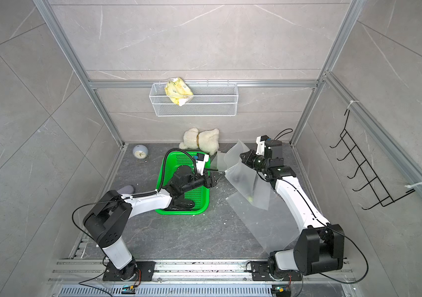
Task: Place the eggplant in a zip-top bag and seal the zipper
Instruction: Zip the zipper on the zipper food storage bag.
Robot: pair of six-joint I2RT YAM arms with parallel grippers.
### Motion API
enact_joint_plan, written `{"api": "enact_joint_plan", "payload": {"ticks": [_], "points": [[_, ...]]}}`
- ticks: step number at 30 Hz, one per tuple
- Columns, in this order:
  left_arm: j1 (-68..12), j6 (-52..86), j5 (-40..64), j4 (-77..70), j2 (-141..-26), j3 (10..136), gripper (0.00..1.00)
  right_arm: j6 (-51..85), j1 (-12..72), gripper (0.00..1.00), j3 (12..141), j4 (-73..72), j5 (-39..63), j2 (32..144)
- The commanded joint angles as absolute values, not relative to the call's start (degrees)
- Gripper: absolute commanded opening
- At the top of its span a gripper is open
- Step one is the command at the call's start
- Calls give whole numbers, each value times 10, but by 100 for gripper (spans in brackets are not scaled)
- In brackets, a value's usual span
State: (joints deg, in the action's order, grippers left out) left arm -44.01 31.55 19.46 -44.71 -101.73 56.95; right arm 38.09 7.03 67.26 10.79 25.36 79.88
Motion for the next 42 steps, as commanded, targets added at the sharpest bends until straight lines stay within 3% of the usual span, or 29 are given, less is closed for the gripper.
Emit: {"api": "enact_joint_plan", "payload": {"ticks": [1,7,16,21,26,42], "points": [[-458,303,187,-560,-1037,576,62,407,67,0,664,77,267,784],[-468,298,177,-583,-1059,578,61,418,62,0,664,67,273,783],[-470,297,118,-613,-1081,592,39,439,60,0,647,46,287,785],[-470,294,133,-609,-1091,604,38,442,59,0,642,42,290,784],[-472,300,151,-607,-1101,608,44,450,56,0,643,32,292,786],[-473,295,139,-619,-1102,612,35,454,51,0,628,24,304,791]]}}
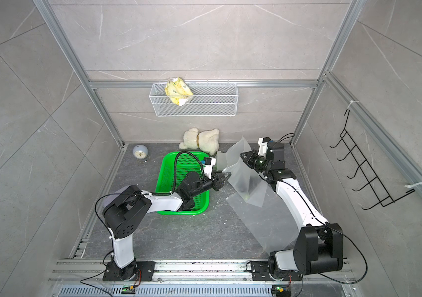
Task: Place the eggplant in a zip-top bag and seal the zipper
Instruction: Zip the zipper on the zipper food storage bag.
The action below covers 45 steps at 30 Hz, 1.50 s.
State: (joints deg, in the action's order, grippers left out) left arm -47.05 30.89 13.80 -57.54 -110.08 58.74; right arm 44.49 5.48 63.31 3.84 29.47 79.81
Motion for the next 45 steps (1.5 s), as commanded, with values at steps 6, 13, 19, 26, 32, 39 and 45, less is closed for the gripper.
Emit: {"api": "enact_joint_plan", "payload": {"ticks": [6,13,19,26,32,39,45], "points": [[-473,297,144,-617,-1103,610,19,454,50,0,630,22,305,791],[-473,281,140,-608,-1096,606,0,447,48,0,627,27,306,792],[-473,226,147,-551,-1076,611,0,375,47,15,661,100,329,806],[-446,136,251,-348,-1059,679,0,205,48,21,703,219,335,798],[-404,90,307,-279,-1029,684,0,121,52,24,694,208,387,782],[-366,-28,395,-131,-993,759,0,70,67,25,703,182,415,752],[-340,-83,482,-34,-1001,838,0,4,89,25,711,175,408,722]]}}
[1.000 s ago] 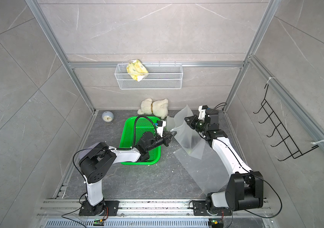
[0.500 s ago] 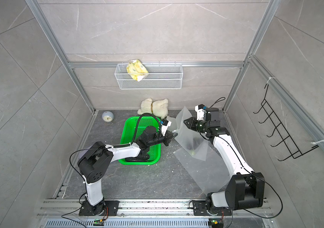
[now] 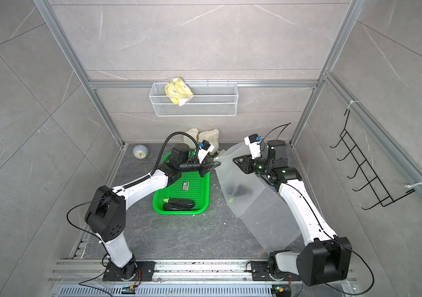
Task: Place the eggplant in a zip-top bag and seal the zipper
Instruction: Zip the zipper on the zipper food storage bag.
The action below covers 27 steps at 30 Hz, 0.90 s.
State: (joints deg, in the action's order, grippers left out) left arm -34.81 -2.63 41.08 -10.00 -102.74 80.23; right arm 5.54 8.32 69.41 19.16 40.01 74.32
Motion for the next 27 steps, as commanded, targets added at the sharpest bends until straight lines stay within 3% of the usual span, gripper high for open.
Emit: {"api": "enact_joint_plan", "payload": {"ticks": [1,6,12,22,27], "points": [[-338,-91,486,-21,-1003,849,0,-7,91,25,716,177,408,719],[-331,-136,511,52,-1015,911,0,-74,96,24,757,217,421,716],[-330,-166,559,133,-1045,979,0,-157,96,24,787,229,508,723],[-336,-223,580,205,-1032,979,0,-407,98,26,876,416,648,777],[-353,-277,540,253,-1021,977,0,-511,108,29,962,581,645,840]]}}
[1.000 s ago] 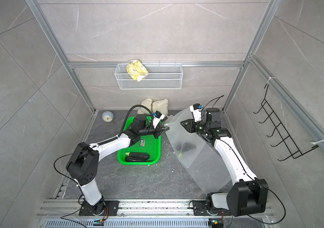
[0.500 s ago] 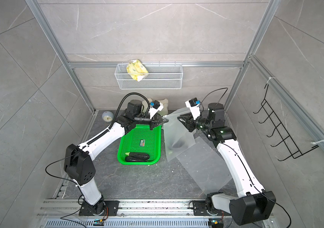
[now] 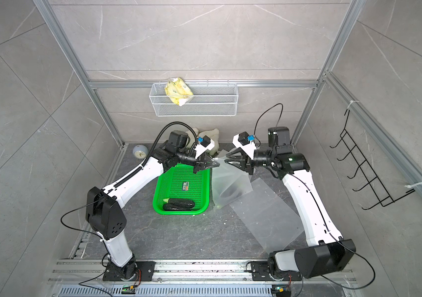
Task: Place the eggplant in a zip-top bag and seal the zipper
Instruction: Zip the zipper on the zipper food storage bag.
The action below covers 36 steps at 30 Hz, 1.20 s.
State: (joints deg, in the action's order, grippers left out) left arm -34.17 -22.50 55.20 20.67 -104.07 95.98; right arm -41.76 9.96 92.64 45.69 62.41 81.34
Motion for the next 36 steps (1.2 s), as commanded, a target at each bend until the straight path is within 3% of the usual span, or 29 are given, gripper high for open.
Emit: {"api": "enact_joint_plan", "payload": {"ticks": [1,5,36], "points": [[-359,-288,521,258,-1020,975,0,-516,113,30,966,588,634,847],[-393,-340,435,259,-1005,947,0,-510,135,32,951,561,585,851],[-392,-290,440,126,-938,839,0,-514,155,34,890,525,577,885]]}}
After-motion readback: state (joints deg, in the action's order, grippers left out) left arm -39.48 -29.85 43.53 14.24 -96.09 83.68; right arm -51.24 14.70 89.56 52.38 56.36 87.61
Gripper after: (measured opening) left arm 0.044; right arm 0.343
